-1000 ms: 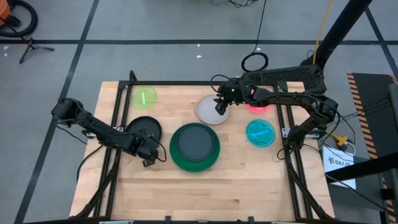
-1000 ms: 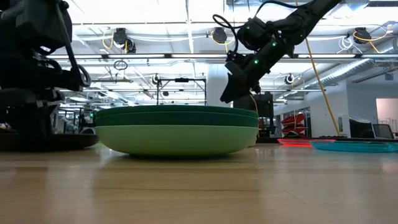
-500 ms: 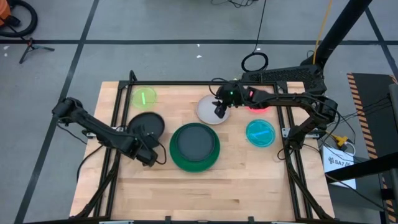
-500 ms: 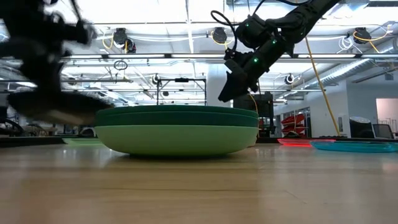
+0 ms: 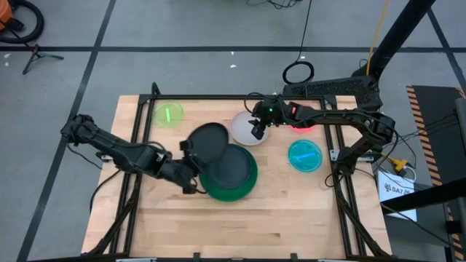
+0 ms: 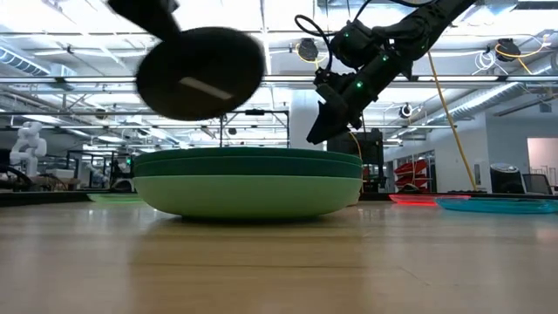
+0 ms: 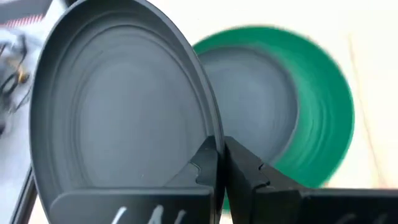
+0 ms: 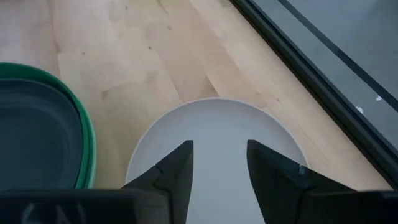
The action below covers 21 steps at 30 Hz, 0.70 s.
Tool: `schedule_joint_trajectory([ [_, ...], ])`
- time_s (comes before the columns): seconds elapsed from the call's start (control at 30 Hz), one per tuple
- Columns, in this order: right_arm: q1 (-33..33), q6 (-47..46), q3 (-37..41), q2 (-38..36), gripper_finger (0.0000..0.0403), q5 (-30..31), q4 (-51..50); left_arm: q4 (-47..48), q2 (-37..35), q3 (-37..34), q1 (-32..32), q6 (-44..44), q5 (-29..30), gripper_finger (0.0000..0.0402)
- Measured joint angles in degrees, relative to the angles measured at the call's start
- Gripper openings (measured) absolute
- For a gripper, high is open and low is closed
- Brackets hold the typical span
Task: Stack plastic plates
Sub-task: Stack the black plate on top of the other black plate
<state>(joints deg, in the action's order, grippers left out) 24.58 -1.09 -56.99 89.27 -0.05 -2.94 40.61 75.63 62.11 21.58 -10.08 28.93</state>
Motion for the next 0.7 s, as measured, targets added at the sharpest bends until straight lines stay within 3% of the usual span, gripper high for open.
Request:
schedule_joint_trajectory([
  [0.37, 0.0, 0.3, 0.0, 0.0, 0.0141, 0.0, -1.3, -14.4, 12.1, -0.1, -6.6, 11.2, -11.8, 0.0012],
  [0.7, 0.0, 0.3, 0.0, 0.0, 0.0141, 0.0, -2.1, -18.7, 17.5, 0.0, -10.5, 8.8, -23.8, 0.0035],
])
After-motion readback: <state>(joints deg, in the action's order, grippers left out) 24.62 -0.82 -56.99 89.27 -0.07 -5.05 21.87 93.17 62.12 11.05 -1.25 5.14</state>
